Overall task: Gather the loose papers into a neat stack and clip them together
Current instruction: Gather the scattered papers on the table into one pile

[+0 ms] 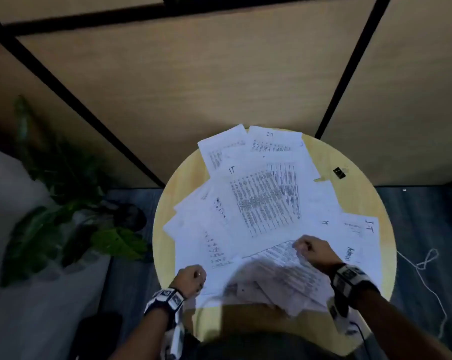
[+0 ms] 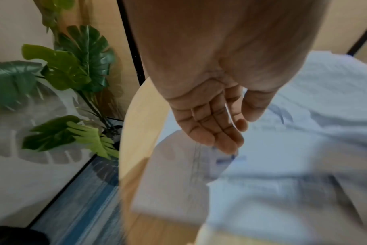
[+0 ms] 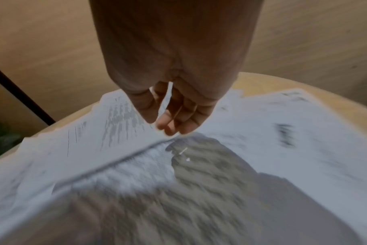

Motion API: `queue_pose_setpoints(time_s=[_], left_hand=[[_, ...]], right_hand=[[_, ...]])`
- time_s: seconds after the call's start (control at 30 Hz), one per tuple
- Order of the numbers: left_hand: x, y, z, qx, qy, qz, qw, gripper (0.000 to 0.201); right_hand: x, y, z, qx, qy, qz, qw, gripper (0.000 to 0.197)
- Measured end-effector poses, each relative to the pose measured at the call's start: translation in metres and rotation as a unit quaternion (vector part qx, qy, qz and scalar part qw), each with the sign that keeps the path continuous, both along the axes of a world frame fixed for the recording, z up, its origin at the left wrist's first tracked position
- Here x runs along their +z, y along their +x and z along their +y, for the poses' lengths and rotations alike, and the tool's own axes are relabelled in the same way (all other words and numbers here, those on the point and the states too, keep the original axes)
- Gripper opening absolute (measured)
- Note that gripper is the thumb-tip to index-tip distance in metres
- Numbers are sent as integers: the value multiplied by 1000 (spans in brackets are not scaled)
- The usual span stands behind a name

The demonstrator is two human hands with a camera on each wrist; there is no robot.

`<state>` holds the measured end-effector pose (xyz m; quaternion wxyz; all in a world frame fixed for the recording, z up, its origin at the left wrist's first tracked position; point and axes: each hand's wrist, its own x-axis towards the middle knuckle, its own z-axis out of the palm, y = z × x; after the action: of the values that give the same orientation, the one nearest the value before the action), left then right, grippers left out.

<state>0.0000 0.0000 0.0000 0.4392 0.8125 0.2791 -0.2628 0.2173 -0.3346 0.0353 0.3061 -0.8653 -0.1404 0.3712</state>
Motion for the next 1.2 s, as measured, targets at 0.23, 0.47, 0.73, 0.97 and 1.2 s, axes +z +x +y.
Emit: queue_pose_setpoints(time_s=[0.23,0.47,0.73,0.97,1.2], left_hand=[[7,62,13,60,14,-3,998,24],[-1,113,41,50,117,-51,991,36],[7,195,58,-120,333,-152,923,41],[-9,225,43,-134,285,-39,948,47],[-11,197,26,-39,319,-48,946,32]], right_hand=[[-41,69,87,-1,-116,-59,992,65],[-58,85,114,-90,-149,-63,983,70],[-52,60,117,-80,-66,-11,995,29],[-62,-4,79,-257,-87,19,962,26],[-48,35,48,-309,-128,-162,928,24]])
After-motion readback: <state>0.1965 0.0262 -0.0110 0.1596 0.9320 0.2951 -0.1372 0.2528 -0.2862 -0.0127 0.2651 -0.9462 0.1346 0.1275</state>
